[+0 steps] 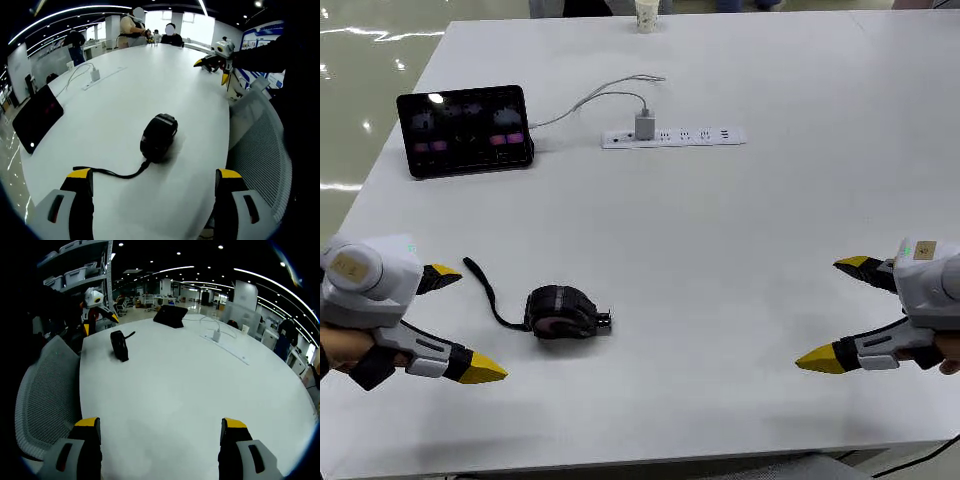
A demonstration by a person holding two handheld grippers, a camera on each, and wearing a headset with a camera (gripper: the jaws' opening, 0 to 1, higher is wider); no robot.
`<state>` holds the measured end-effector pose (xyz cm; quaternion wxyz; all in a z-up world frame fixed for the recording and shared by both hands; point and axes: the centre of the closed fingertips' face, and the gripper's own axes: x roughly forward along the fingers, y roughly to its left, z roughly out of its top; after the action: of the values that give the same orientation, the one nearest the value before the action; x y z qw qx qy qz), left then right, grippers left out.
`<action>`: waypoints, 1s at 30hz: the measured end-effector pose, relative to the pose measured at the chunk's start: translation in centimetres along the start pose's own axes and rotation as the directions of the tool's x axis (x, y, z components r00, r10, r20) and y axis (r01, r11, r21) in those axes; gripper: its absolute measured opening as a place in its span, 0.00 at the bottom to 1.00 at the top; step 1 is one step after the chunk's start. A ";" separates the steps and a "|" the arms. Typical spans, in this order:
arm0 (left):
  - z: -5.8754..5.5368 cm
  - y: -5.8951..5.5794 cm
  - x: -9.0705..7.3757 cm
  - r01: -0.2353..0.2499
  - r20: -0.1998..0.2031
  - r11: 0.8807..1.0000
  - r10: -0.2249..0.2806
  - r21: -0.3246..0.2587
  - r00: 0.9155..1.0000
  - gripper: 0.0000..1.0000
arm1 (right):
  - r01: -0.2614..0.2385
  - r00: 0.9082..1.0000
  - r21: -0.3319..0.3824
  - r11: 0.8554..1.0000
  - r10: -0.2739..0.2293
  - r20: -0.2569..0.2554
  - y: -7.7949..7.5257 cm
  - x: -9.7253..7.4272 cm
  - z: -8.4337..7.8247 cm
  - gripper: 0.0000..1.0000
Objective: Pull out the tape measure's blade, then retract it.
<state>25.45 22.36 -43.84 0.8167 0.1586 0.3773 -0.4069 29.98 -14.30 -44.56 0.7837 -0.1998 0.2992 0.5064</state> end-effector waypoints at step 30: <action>4.1 -0.8 4.3 0.116 -0.128 0.948 -0.081 0.296 0.988 0.89 | -0.086 0.996 -0.099 0.991 0.090 0.028 1.2 3.8 4.6 0.99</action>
<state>28.52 17.21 -44.29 0.7384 0.2855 0.3642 -0.4905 31.28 -8.44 -43.72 0.7546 -0.2162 0.2699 0.5576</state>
